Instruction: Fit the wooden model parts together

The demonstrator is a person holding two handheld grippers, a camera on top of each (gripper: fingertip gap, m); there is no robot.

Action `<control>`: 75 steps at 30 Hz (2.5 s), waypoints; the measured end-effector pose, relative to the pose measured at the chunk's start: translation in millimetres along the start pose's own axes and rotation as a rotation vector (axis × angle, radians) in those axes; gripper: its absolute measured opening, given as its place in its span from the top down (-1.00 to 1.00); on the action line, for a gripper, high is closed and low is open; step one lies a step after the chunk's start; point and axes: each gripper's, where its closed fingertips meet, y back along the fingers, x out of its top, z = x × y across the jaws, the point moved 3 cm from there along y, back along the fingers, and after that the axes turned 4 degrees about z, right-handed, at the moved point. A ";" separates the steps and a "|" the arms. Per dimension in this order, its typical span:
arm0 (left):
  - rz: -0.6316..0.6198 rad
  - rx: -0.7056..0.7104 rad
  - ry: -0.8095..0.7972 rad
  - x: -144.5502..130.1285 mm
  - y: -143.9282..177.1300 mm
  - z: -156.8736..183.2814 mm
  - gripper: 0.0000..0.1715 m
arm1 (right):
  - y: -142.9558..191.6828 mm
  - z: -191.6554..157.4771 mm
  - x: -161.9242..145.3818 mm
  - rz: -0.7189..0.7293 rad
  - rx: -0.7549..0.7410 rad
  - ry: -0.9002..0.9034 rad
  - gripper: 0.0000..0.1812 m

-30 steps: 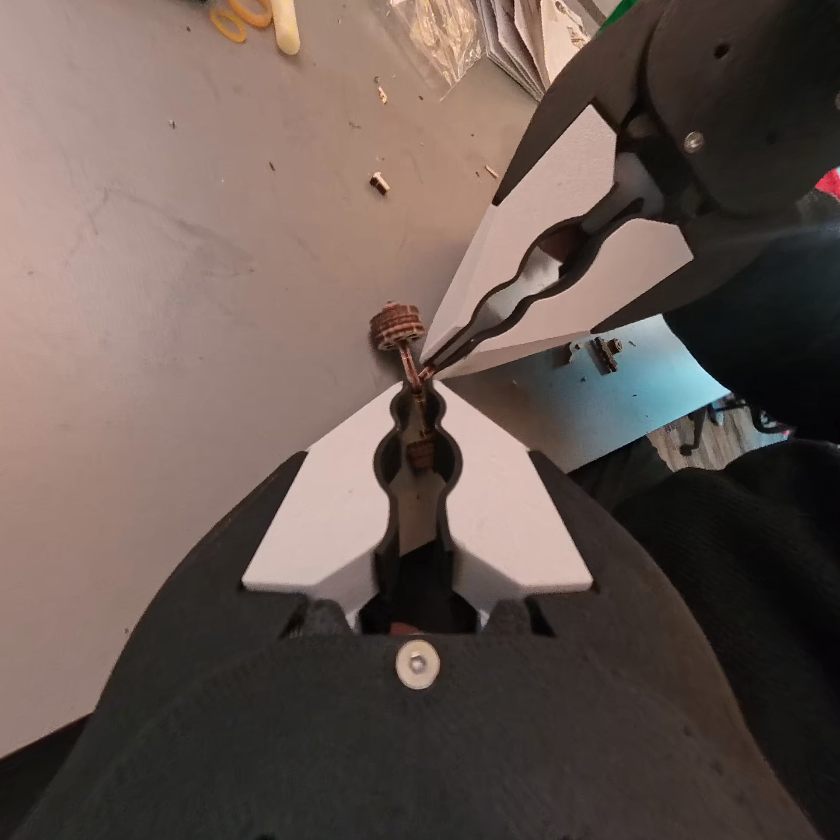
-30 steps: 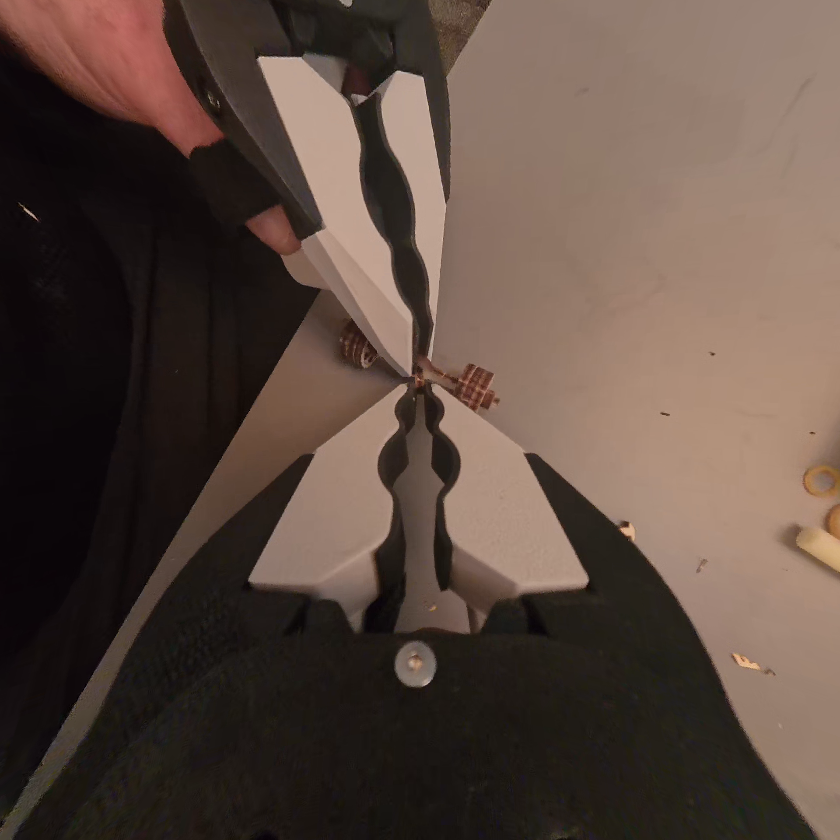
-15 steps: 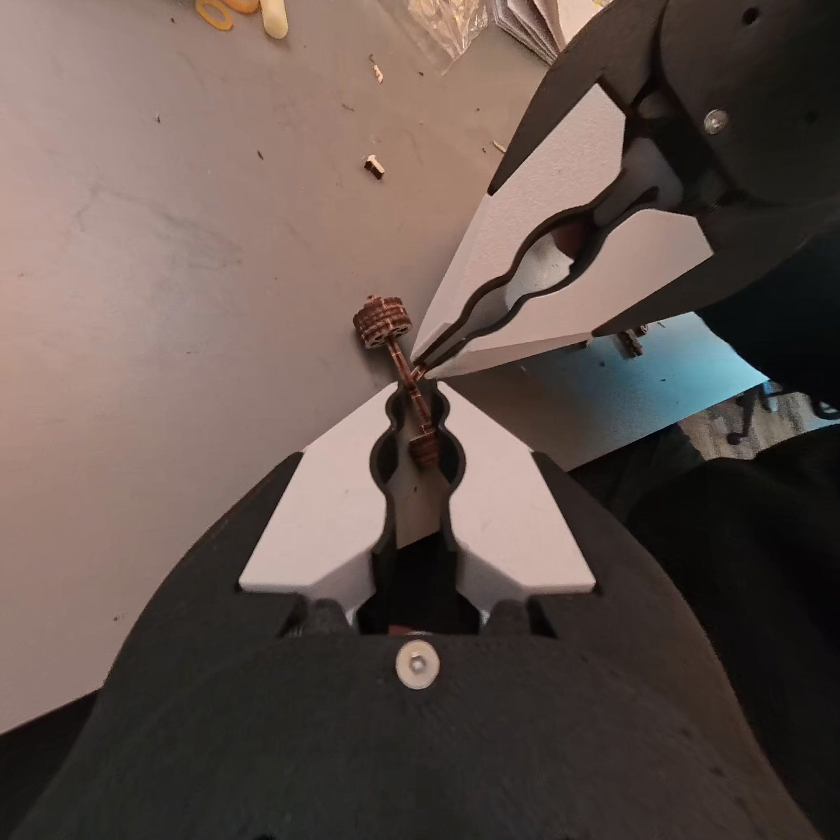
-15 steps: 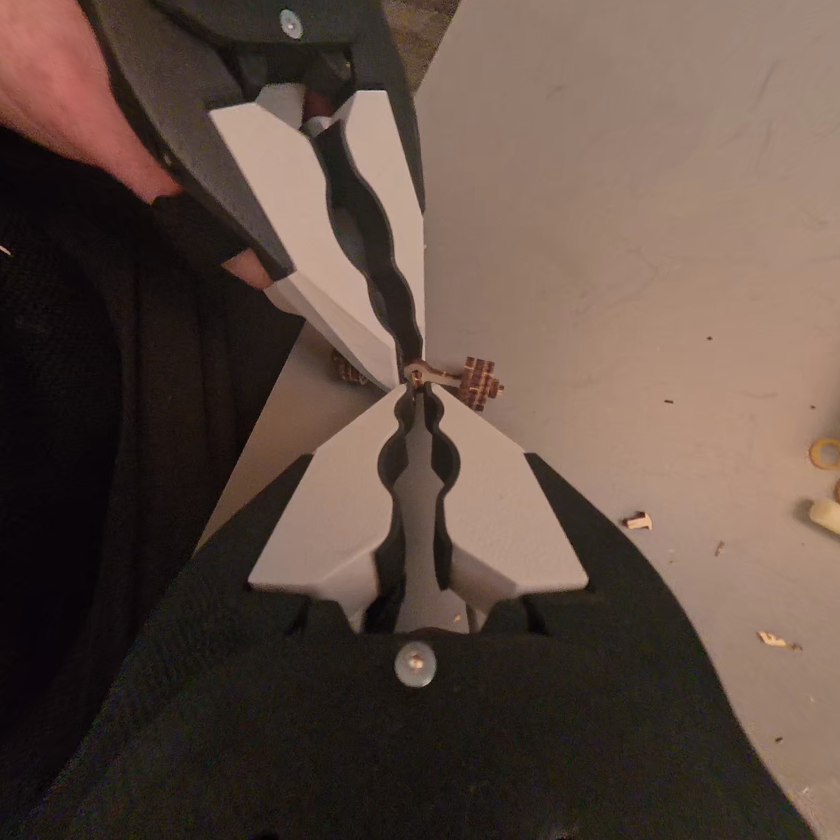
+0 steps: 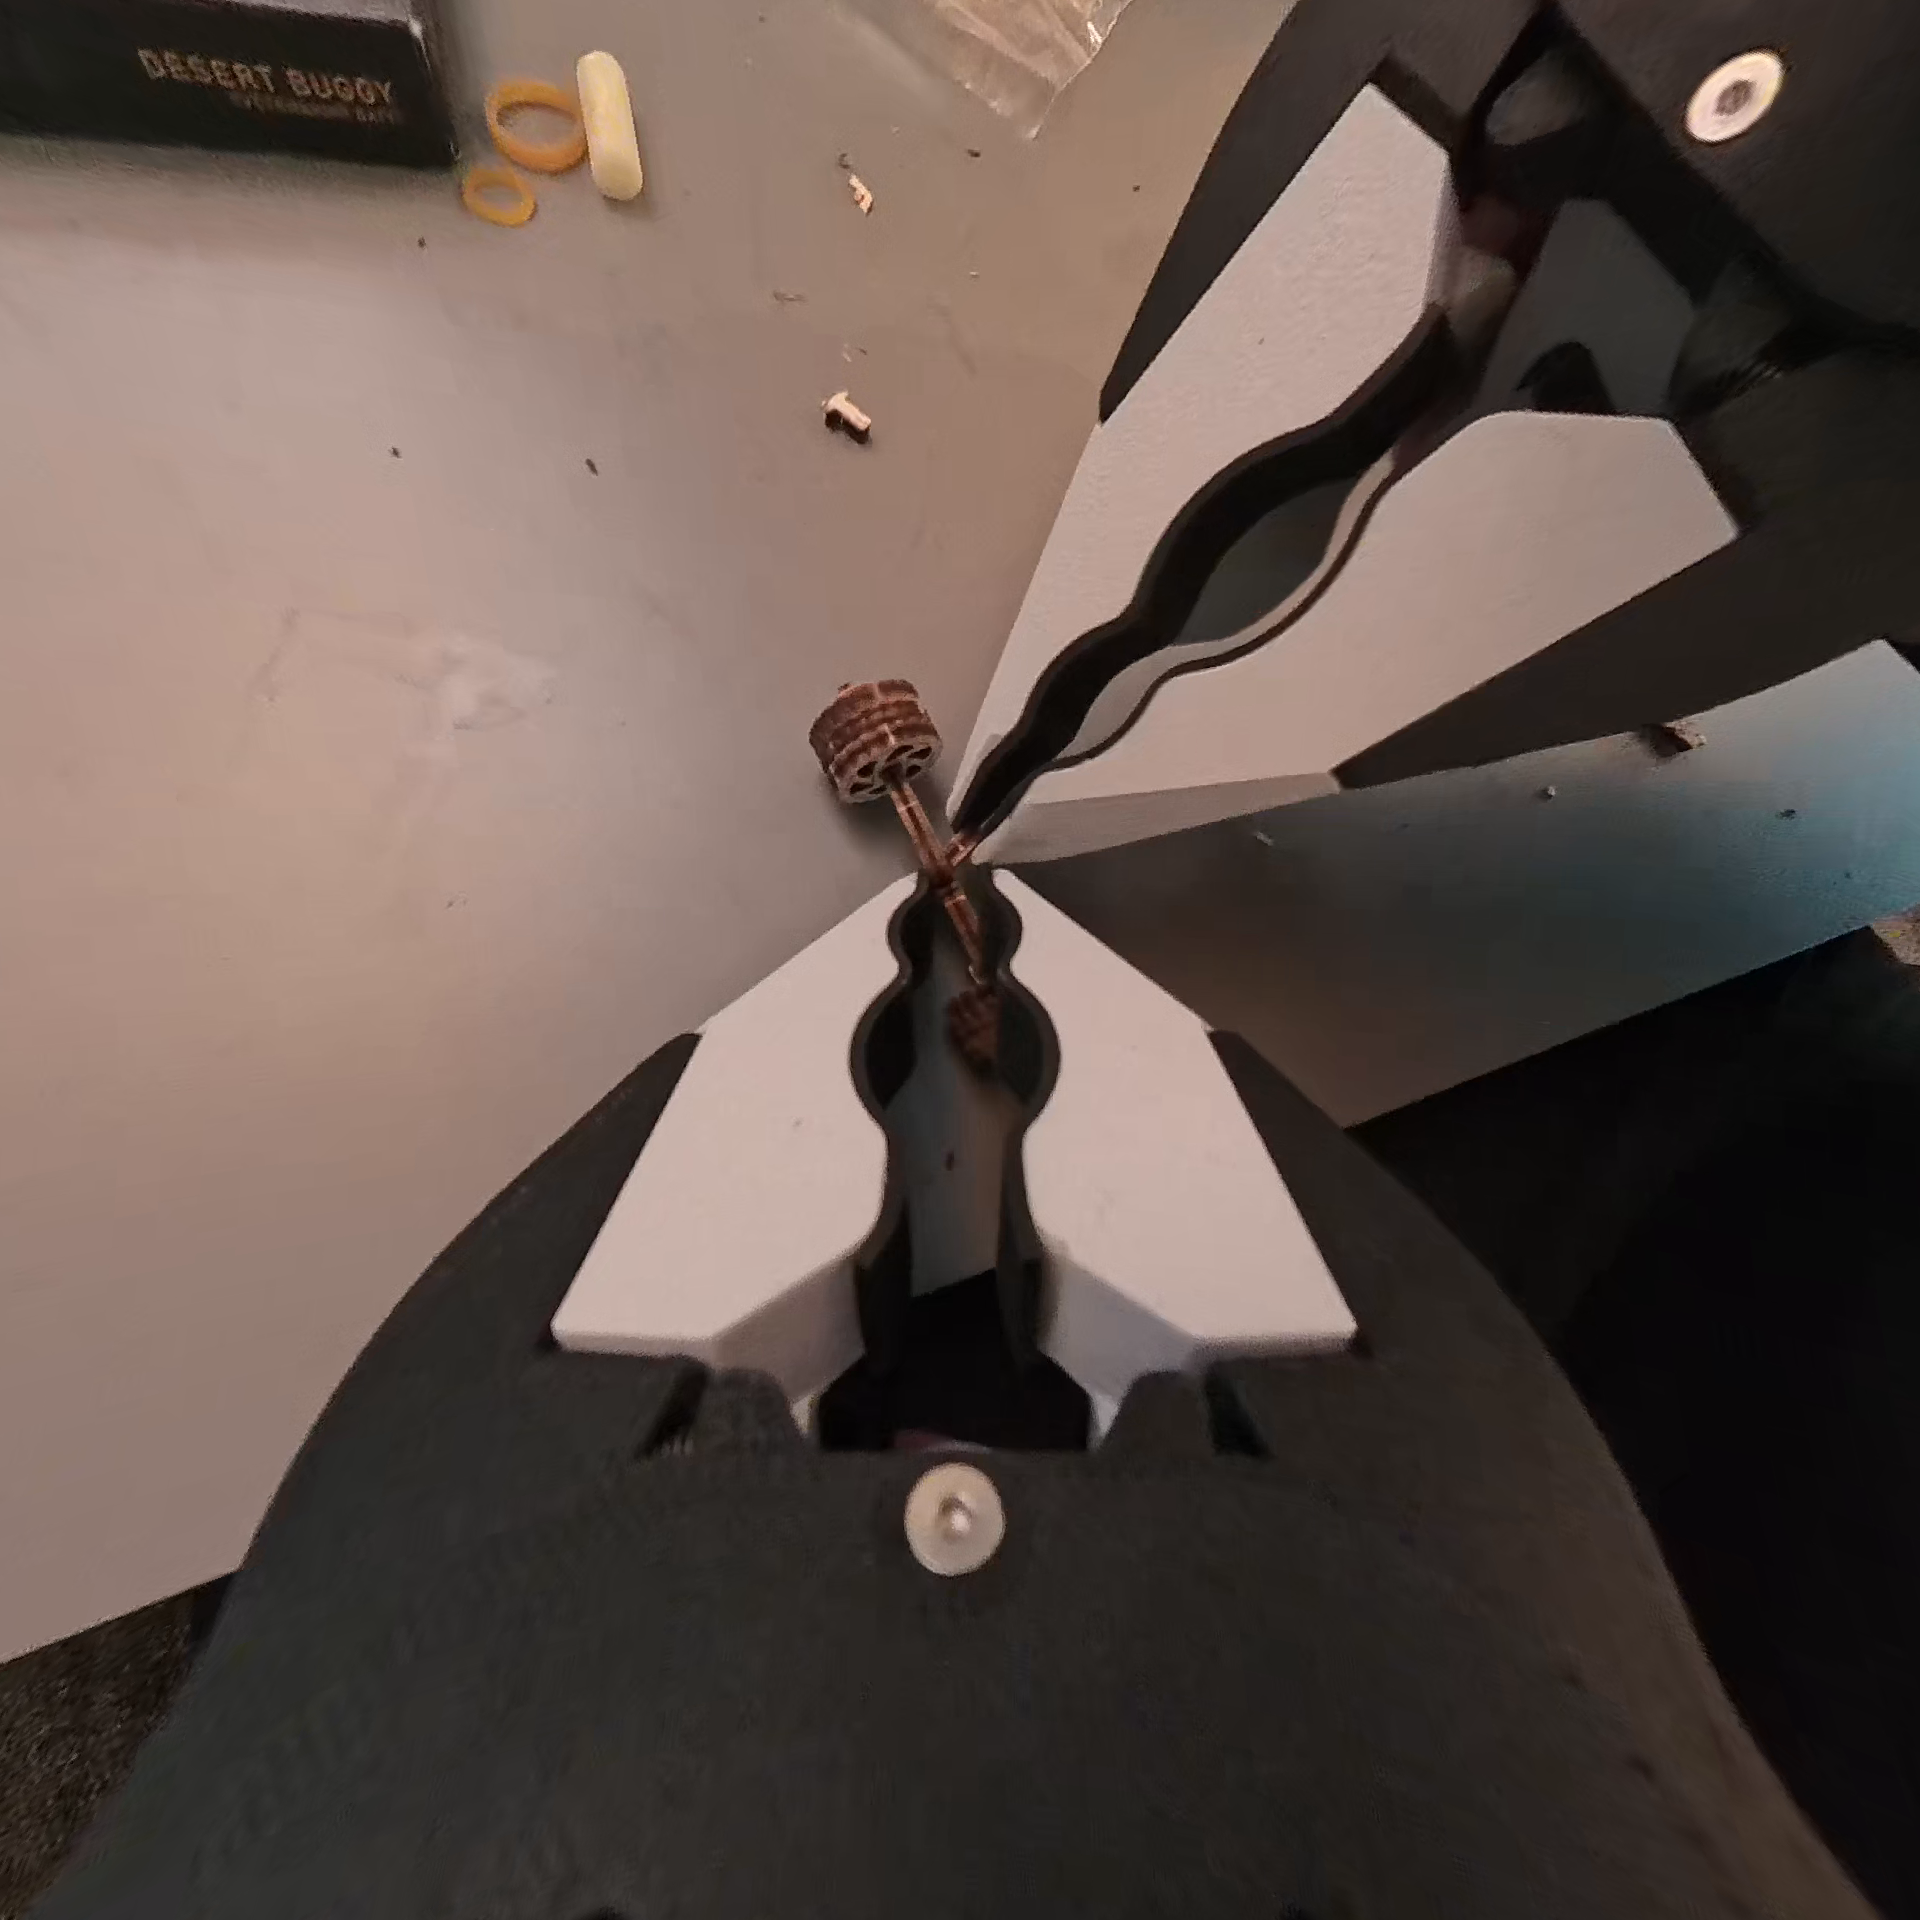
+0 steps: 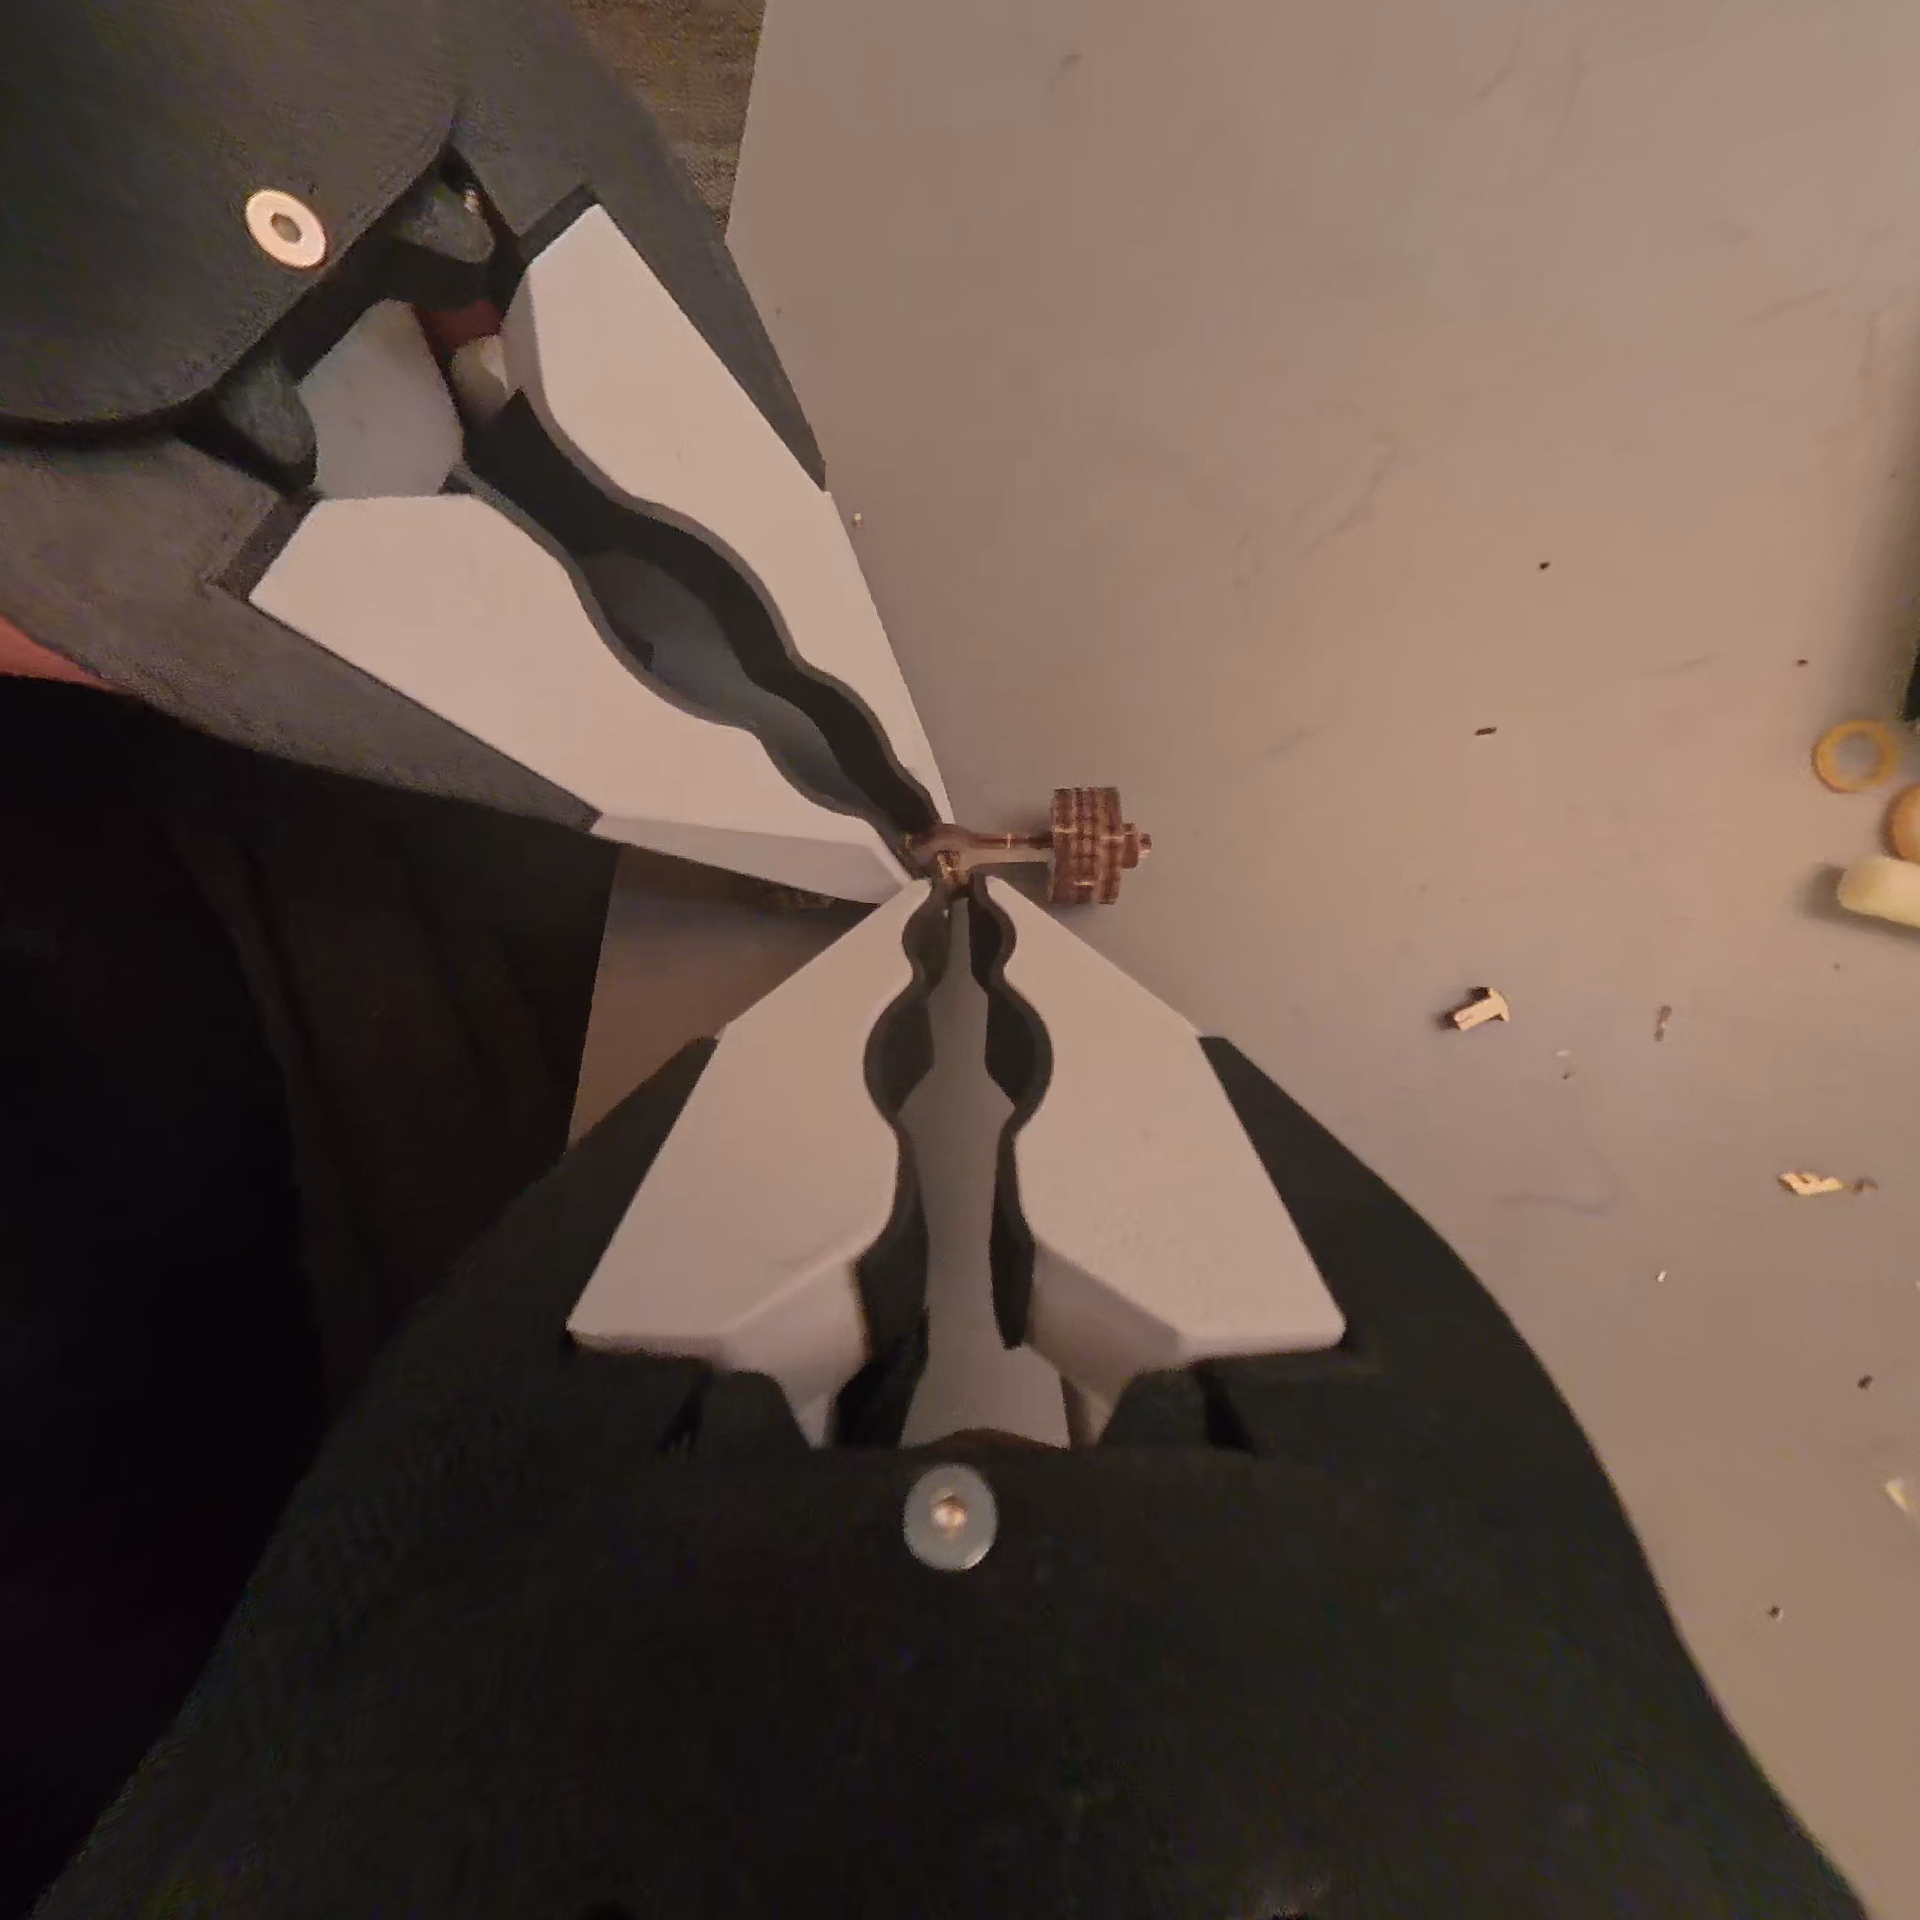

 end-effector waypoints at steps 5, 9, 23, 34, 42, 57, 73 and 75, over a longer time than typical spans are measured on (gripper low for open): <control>-0.014 0.057 -0.060 2.7 -3.1 1.1 0.96 | 1.5 1.7 -1.0 -0.023 -0.065 -0.029 0.99; -0.021 0.085 -0.060 4.4 -5.8 2.5 0.96 | 2.6 3.1 -3.0 -0.015 -0.105 -0.093 0.99; 0.026 0.098 0.041 9.1 -11.2 1.5 0.98 | 4.6 5.5 -4.8 0.075 -0.298 -0.173 1.00; 0.041 0.095 0.067 9.6 -11.6 1.4 0.99 | 4.5 4.2 -4.9 0.116 -0.371 -0.192 1.00; 0.043 0.083 0.056 10.3 -12.3 0.9 1.00 | 5.1 3.8 -5.1 0.121 -0.389 -0.186 1.00; 0.050 0.052 0.069 11.6 -13.8 -1.6 1.00 | 6.3 5.1 -5.3 0.149 -0.379 -0.220 0.99; 0.091 -0.009 0.173 12.9 -15.0 -4.3 0.99 | 8.0 7.1 -5.3 0.196 -0.369 -0.216 0.99; 0.092 -0.008 0.170 13.1 -15.2 -4.6 0.99 | 7.7 7.7 -5.3 0.197 -0.374 -0.215 1.00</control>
